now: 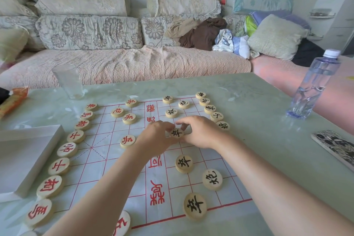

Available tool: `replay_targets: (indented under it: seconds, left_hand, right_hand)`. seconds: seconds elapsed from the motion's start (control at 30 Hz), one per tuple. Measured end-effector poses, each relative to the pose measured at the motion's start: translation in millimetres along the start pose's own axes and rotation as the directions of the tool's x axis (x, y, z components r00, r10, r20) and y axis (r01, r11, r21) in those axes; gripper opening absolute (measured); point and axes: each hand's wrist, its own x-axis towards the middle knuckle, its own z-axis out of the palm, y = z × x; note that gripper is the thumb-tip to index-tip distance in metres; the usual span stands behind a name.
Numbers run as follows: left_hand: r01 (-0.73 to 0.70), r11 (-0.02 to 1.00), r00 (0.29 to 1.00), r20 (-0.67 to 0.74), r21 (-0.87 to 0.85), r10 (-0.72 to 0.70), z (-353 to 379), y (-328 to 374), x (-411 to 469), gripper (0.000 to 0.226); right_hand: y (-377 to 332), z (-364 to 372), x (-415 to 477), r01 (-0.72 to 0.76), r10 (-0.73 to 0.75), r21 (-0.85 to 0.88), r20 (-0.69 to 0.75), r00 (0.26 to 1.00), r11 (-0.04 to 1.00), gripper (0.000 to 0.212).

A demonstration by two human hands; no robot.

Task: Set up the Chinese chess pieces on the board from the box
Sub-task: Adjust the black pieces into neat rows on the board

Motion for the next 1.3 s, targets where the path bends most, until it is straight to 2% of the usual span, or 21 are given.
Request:
replay_targets:
  seconds: [0.2,0.33,0.4,0.47,0.63,0.8,0.9,1.1,1.3]
  left_hand:
    - [-0.019,0.999,1.0,-0.015,0.037,0.02,2,2,-1,0.046]
    - [-0.018,0.999,1.0,0.024,0.04,0.017,-2,2,-1,0.053]
    - [-0.005,1.0,1.0,0.019,0.017,0.005,-8,0,1,0.056]
    - [0.013,1.0,1.0,-0.01,-0.006,-0.013,-18,-4,7,0.054]
    - [0.074,0.997,0.996,-0.059,-0.005,-0.074,-35,-8,35,0.045]
    - [0.098,0.989,0.995,-0.016,0.11,-0.097,-24,-15,61,0.046]
    - [0.106,0.98,0.994,0.014,0.167,-0.11,-15,-19,72,0.05]
    - [0.111,0.982,0.994,0.007,0.151,-0.113,-7,-25,83,0.042]
    - [0.104,0.99,0.994,-0.026,0.09,-0.102,-7,-28,82,0.048]
  right_hand:
    - [-1,1,1,0.0,0.001,-0.019,0.032,0.999,1.0,0.033]
    - [0,-3,4,-0.04,0.042,-0.037,0.051,0.998,0.999,0.043]
    - [3,-8,8,-0.065,0.064,0.029,0.05,0.997,0.997,0.049]
    - [5,-15,18,-0.083,0.081,0.094,0.021,0.996,0.992,0.05]
    - [9,-19,50,-0.048,0.059,0.091,-0.115,0.992,0.995,0.05]
    - [12,-12,82,0.016,-0.019,-0.074,-0.041,0.999,0.997,0.052]
    - [16,-9,98,0.042,-0.043,-0.085,-0.011,0.999,0.995,0.056]
    - [19,-2,115,0.079,-0.08,-0.06,-0.012,0.997,0.995,0.055]
    - [23,2,116,0.066,-0.066,-0.059,0.002,0.998,0.996,0.056]
